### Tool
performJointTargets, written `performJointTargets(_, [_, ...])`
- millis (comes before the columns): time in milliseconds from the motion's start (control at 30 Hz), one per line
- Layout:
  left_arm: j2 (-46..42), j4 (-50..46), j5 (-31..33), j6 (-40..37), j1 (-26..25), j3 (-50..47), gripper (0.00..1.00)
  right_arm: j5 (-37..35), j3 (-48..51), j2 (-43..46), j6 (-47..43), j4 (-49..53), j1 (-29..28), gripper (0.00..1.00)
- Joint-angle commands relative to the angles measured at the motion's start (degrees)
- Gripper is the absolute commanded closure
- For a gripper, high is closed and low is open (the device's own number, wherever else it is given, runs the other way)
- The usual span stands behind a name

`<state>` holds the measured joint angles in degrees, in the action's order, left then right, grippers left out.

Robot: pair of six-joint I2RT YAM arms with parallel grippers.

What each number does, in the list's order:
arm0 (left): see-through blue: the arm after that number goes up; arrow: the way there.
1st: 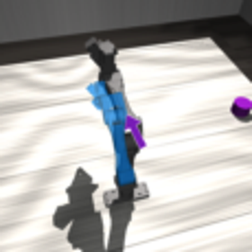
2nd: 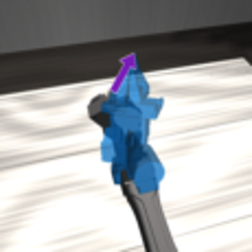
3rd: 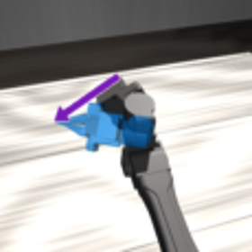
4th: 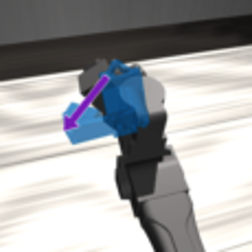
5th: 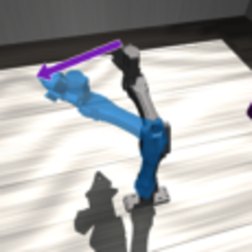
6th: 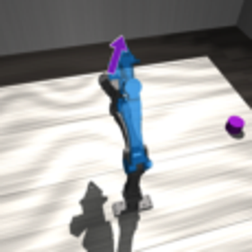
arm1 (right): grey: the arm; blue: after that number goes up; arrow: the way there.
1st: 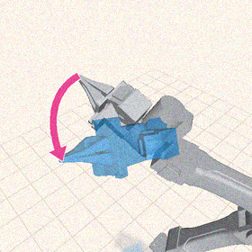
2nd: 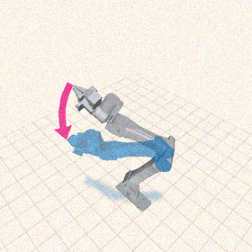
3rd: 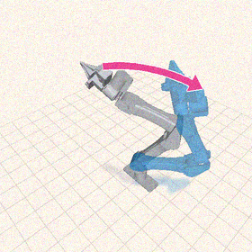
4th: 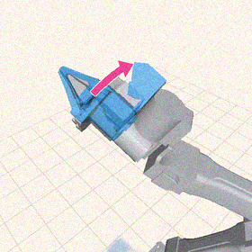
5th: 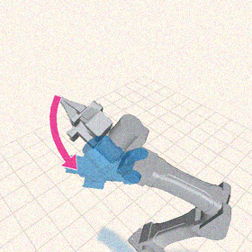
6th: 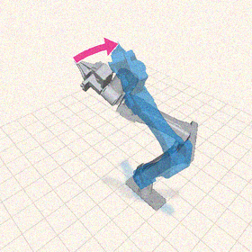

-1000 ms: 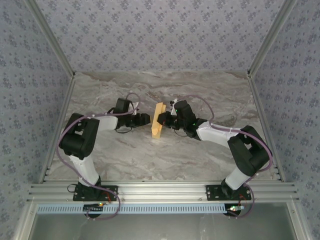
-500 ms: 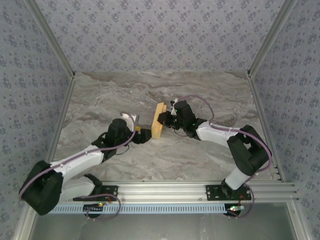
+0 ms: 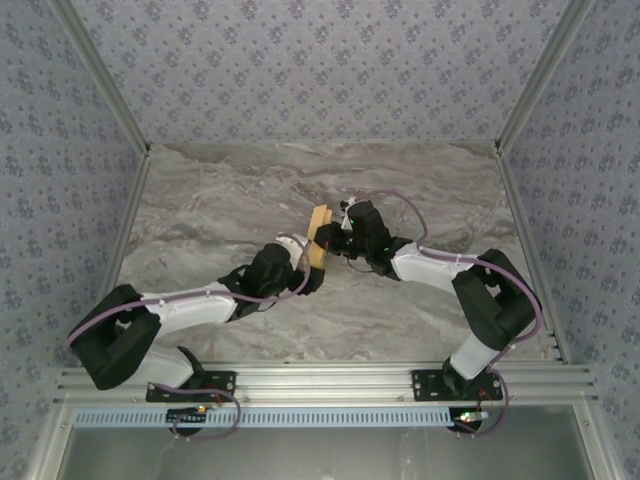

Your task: Fold the paper box

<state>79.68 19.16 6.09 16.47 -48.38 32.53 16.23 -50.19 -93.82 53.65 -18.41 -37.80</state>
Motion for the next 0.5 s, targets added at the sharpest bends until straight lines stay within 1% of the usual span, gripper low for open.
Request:
performJointTargets(0, [2.1, 5.0, 4.0, -2.3, -0.8, 2.1, 0.18, -2.6, 1.1, -1.8, -0.7, 5.1, -0.3, 0.92])
performJointTargets(133, [4.4, 8.2, 5.4, -2.9, -0.8, 2.2, 0.19, -2.5, 1.2, -1.6, -0.6, 5.1, -0.1, 0.92])
performJointTargets(300, [6.4, 10.3, 5.7, -3.8, -0.8, 2.7, 0.27, -2.6, 1.4, -1.3, -0.7, 5.1, 0.1, 0.92])
performJointTargets(467, [7.9, 10.4, 5.4, -4.3, -0.7, 3.8, 0.32, -2.6, 1.4, -1.2, -0.7, 5.1, 0.1, 0.92])
